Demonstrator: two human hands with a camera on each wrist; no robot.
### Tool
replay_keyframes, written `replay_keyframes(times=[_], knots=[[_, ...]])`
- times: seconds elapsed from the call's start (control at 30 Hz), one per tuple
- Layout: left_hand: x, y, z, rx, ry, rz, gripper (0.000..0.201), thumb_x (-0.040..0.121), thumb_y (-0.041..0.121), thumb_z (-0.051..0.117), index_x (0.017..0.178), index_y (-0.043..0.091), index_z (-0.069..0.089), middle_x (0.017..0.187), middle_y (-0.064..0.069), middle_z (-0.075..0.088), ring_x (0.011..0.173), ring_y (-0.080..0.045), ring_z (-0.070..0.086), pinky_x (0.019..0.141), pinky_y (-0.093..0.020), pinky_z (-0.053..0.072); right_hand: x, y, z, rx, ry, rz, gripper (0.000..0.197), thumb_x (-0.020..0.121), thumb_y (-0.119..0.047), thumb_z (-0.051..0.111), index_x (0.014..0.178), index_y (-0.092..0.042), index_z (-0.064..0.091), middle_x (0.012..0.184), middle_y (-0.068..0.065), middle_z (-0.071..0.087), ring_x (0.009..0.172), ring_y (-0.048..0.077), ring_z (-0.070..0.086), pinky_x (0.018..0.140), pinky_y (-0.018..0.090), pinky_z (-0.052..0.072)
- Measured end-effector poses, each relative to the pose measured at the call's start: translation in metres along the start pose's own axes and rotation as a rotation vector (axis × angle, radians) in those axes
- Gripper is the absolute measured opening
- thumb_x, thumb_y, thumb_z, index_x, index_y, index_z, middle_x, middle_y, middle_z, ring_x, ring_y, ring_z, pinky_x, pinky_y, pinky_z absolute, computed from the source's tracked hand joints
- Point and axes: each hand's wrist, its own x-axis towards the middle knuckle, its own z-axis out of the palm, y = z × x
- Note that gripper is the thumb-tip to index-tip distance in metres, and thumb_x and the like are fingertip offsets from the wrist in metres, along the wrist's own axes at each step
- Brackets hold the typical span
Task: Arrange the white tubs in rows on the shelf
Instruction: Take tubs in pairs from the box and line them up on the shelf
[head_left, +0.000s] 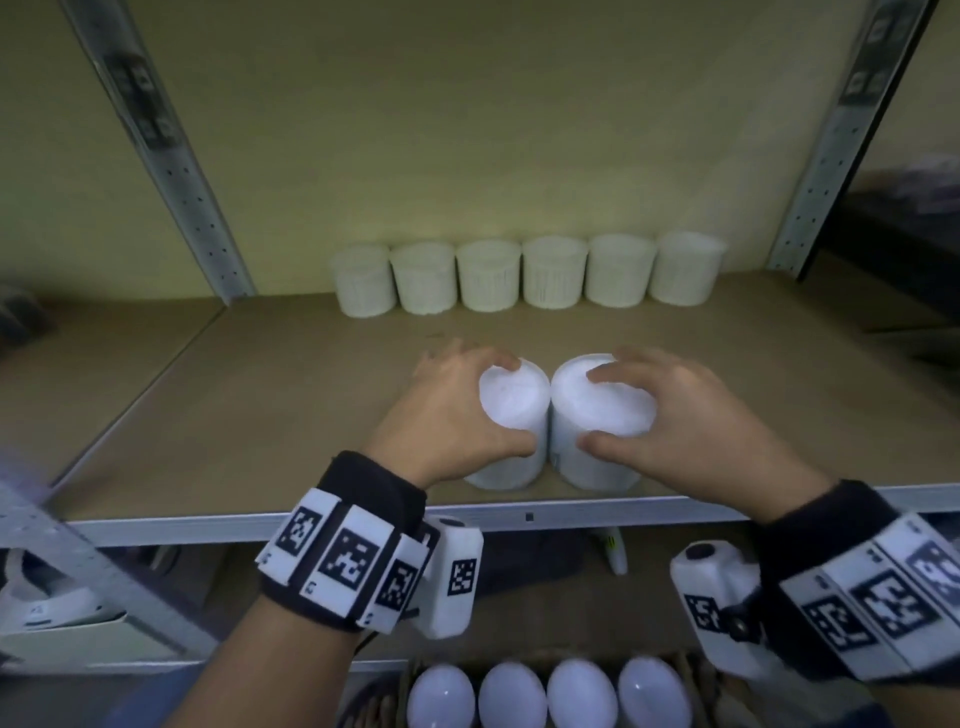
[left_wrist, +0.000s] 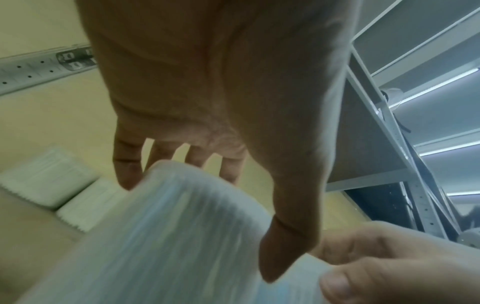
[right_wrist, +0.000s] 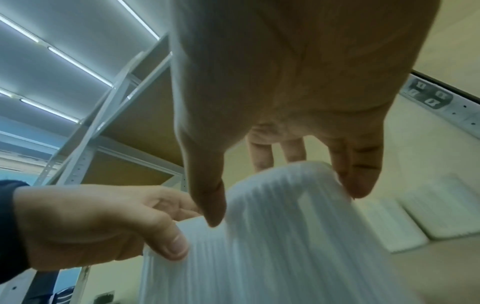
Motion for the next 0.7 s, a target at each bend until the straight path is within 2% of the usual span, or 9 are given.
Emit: replay_keyframes(times=[0.1,0.23,0.37,0.47,0.5,0.6,0.7], knots=[[0.006,-0.003,0.009,0.009,0.027,-0.009,0.062,0.063,0.046,0.073,0.121,0.036,0.053,0.125,0.010,0.049,0.119,-0.016,0.043,0.102,-0.038,0.041,0.008,0.006,0.008,0.004,-0.013,0.044,0.061,0.077,-0.051,0.066,0.134,-0.035,0.051,0.152,-0.007,0.035,0.138,0.024,0.034,0.111,0.035,0.030],[0.009,-0.003,0.014,0.038,0.046,-0.007,0.062,0.067,0.046,0.072,0.124,0.036,0.050,0.126,0.012,0.046,0.116,-0.016,0.040,0.102,-0.036,0.038,0.012,0.007,0.011,-0.009,-0.032,0.060,0.062,0.082,-0.053,0.060,0.139,-0.035,0.044,0.155,-0.008,0.028,0.142,0.024,0.025,0.114,0.034,0.022],[0.007,-0.003,0.016,0.037,0.031,-0.014,0.063,0.072,0.046,0.069,0.130,0.037,0.046,0.134,0.012,0.040,0.121,-0.017,0.036,0.106,-0.037,0.035,0.008,0.005,0.010,-0.024,-0.033,0.059,0.062,0.085,-0.052,0.057,0.142,-0.035,0.039,0.156,-0.009,0.024,0.141,0.023,0.020,0.114,0.034,0.021],[0.001,-0.002,0.014,0.054,0.013,-0.007,0.063,0.076,0.047,0.068,0.133,0.038,0.043,0.138,0.012,0.036,0.126,-0.017,0.033,0.109,-0.037,0.032,0.002,0.005,0.010,-0.107,-0.005,0.035,0.069,0.084,-0.055,0.055,0.145,-0.038,0.029,0.153,-0.007,0.024,0.136,0.022,0.019,0.112,0.038,0.024],[-0.002,-0.002,0.014,0.068,0.023,0.002,0.062,0.076,0.048,0.068,0.133,0.038,0.044,0.138,0.012,0.036,0.126,-0.017,0.032,0.108,-0.036,0.031,-0.001,0.004,0.009,-0.132,0.031,0.016,0.068,0.084,-0.055,0.055,0.145,-0.038,0.029,0.149,-0.006,0.028,0.133,0.021,0.022,0.110,0.038,0.026],[-0.014,0.001,0.013,0.104,0.099,0.041,0.053,0.079,0.048,0.066,0.128,0.036,0.049,0.133,0.014,0.039,0.127,-0.014,0.030,0.106,-0.032,0.028,-0.009,0.002,0.009,-0.139,0.131,-0.052,0.051,0.086,-0.049,0.056,0.133,-0.032,0.049,0.129,-0.009,0.045,0.120,0.016,0.035,0.102,0.034,0.033],[-0.023,0.002,0.011,0.084,0.146,0.079,0.038,0.083,0.038,0.065,0.120,0.029,0.057,0.124,0.011,0.046,0.120,-0.013,0.036,0.103,-0.028,0.034,-0.013,0.000,0.010,-0.112,0.101,-0.093,0.039,0.090,-0.037,0.056,0.126,-0.024,0.058,0.124,-0.008,0.051,0.118,0.014,0.041,0.102,0.030,0.037]])
